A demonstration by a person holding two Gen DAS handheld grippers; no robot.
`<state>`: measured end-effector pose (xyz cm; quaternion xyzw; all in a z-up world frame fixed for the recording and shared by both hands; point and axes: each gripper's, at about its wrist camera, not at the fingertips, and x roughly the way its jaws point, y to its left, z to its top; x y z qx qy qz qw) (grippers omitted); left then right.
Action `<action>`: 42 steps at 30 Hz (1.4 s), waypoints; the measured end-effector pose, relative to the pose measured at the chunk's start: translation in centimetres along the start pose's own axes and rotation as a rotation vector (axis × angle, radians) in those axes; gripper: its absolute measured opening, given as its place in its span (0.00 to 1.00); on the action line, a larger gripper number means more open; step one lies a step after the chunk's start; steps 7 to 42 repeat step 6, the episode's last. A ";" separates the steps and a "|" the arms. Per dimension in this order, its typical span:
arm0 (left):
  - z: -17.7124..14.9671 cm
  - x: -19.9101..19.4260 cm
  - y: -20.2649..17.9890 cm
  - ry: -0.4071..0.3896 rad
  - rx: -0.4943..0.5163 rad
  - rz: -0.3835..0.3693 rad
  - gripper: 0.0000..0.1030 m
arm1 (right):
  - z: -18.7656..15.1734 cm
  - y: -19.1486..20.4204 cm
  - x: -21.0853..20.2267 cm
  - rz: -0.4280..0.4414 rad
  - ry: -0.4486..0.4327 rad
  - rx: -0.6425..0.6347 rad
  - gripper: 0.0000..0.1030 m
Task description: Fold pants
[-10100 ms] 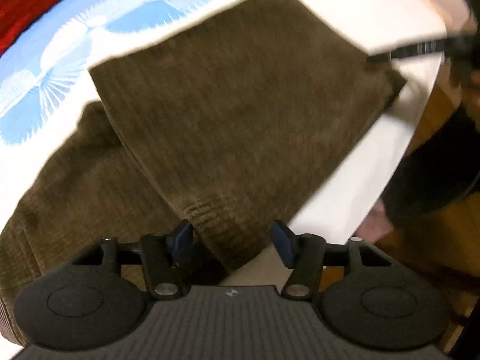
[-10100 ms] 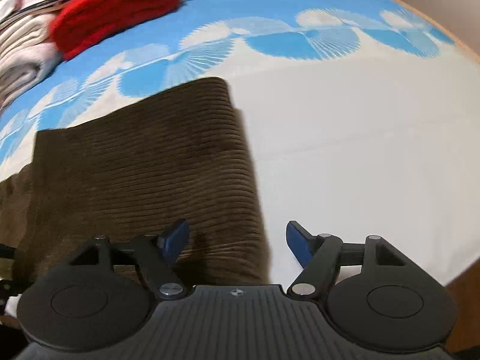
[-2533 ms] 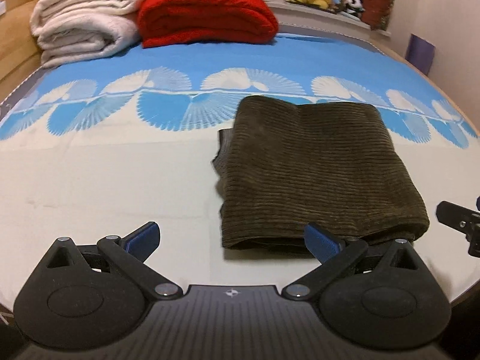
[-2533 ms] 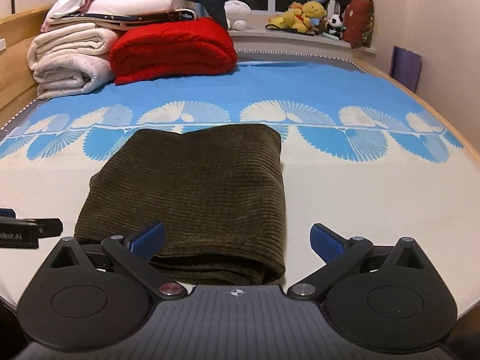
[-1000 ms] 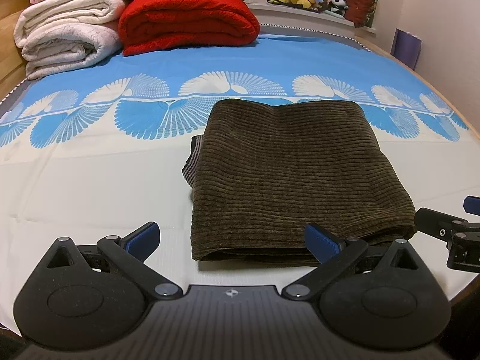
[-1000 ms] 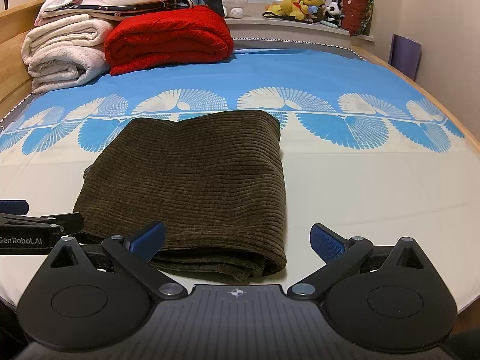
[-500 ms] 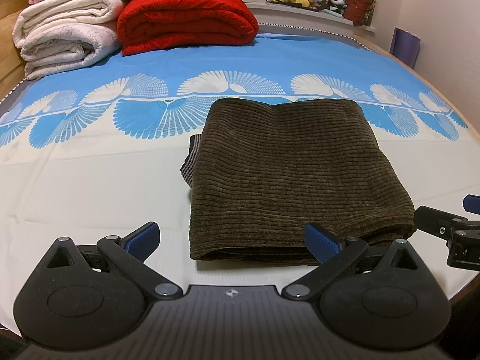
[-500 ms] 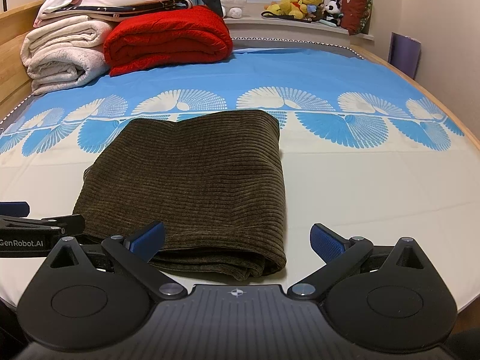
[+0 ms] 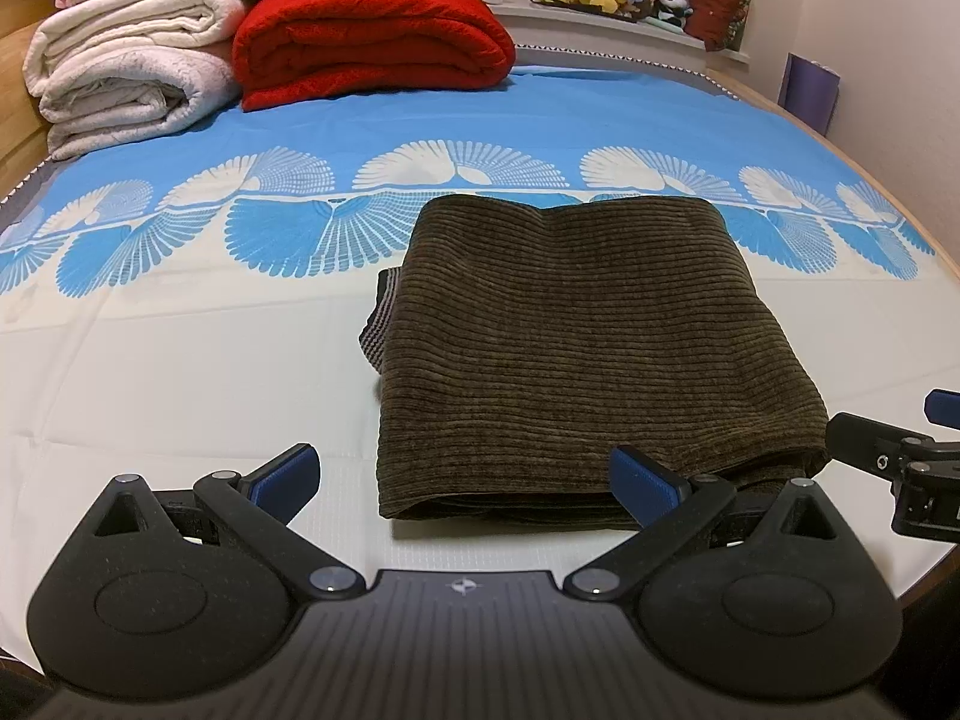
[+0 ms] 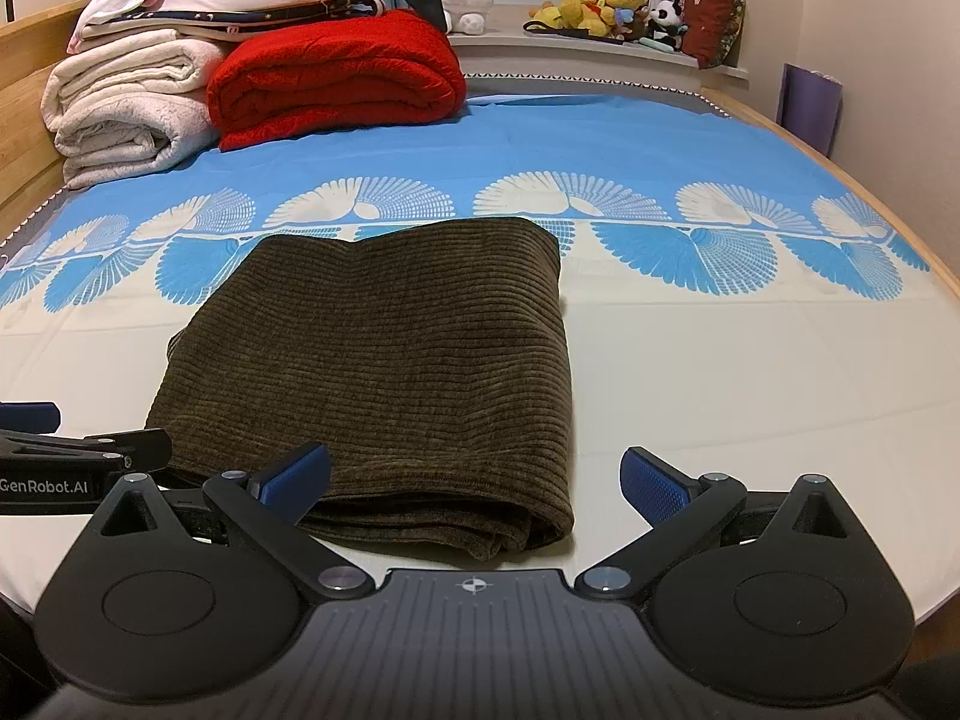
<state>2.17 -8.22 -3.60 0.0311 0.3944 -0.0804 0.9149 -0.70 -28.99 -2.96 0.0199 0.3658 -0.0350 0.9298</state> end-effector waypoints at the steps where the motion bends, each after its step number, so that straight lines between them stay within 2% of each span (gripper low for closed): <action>1: 0.0 0.0 0.0 0.000 0.001 -0.001 1.00 | 0.0 0.0 0.0 0.000 0.000 0.000 0.99; 42: 0.0 0.1 0.0 0.000 -0.001 0.000 1.00 | 0.0 0.0 0.0 -0.001 0.000 0.000 0.99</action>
